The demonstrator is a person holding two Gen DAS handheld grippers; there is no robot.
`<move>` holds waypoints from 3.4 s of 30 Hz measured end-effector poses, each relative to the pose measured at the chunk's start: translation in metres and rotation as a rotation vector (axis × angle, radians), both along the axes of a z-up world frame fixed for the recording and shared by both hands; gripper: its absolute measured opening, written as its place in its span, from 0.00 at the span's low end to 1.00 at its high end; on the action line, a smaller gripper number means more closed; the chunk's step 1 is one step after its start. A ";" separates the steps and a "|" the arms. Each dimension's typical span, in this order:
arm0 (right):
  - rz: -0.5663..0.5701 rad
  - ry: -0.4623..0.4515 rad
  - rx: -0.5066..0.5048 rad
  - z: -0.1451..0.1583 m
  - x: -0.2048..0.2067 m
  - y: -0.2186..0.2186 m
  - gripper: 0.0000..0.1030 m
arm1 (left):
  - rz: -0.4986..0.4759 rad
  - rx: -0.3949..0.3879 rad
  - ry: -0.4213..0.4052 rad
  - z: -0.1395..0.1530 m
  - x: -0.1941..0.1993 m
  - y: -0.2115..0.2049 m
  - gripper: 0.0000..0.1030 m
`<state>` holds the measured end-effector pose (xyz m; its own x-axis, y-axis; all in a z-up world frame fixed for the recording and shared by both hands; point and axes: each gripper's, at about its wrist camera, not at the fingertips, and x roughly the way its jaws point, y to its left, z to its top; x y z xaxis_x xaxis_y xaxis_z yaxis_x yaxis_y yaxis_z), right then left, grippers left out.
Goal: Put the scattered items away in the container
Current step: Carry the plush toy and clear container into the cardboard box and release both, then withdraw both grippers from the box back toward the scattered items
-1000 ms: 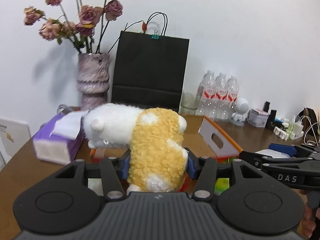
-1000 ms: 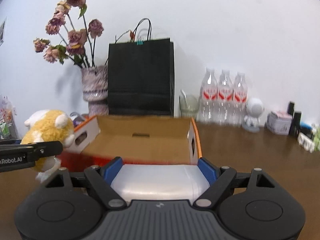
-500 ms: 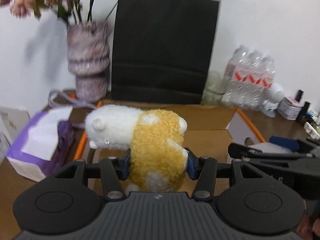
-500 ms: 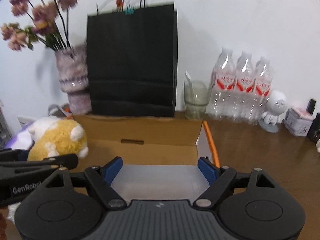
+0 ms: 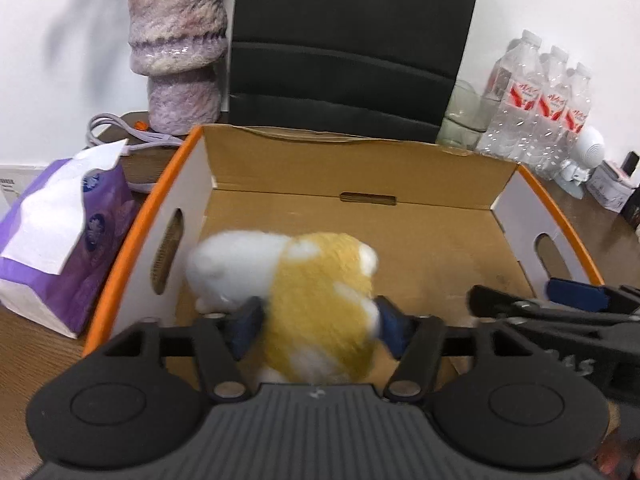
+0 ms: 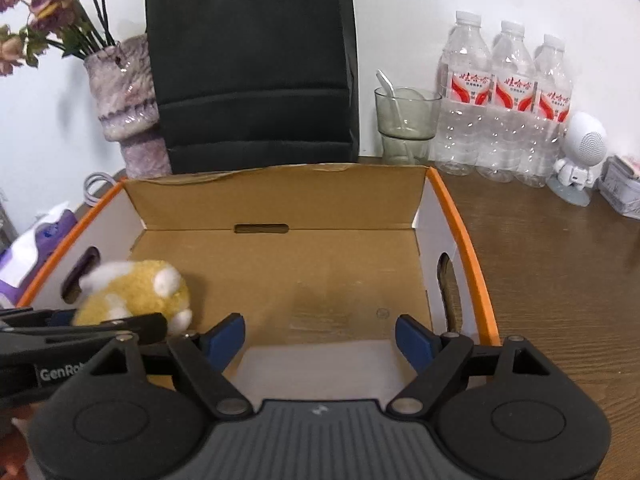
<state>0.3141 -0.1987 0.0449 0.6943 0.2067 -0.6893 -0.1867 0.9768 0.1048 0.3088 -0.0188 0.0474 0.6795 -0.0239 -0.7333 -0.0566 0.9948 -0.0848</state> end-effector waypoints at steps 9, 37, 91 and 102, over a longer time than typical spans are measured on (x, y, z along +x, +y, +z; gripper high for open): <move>-0.018 0.004 0.076 0.016 -0.009 -0.022 1.00 | 0.006 -0.061 -0.069 0.025 -0.021 0.021 1.00; 0.070 -0.128 -0.014 0.061 -0.135 -0.037 1.00 | -0.105 0.008 -0.248 0.070 -0.154 0.028 1.00; 0.217 -0.146 -0.052 -0.040 -0.284 0.000 0.50 | -0.187 -0.026 -0.188 -0.029 -0.289 0.049 1.00; 0.237 -0.183 -0.110 -0.035 -0.276 0.012 0.53 | -0.223 -0.038 -0.186 -0.028 -0.288 0.038 1.00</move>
<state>0.0380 -0.1871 0.0097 0.7505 0.3082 -0.5846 -0.4161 0.9076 -0.0557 0.0204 0.0193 0.0190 0.7770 -0.2128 -0.5925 0.1831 0.9768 -0.1108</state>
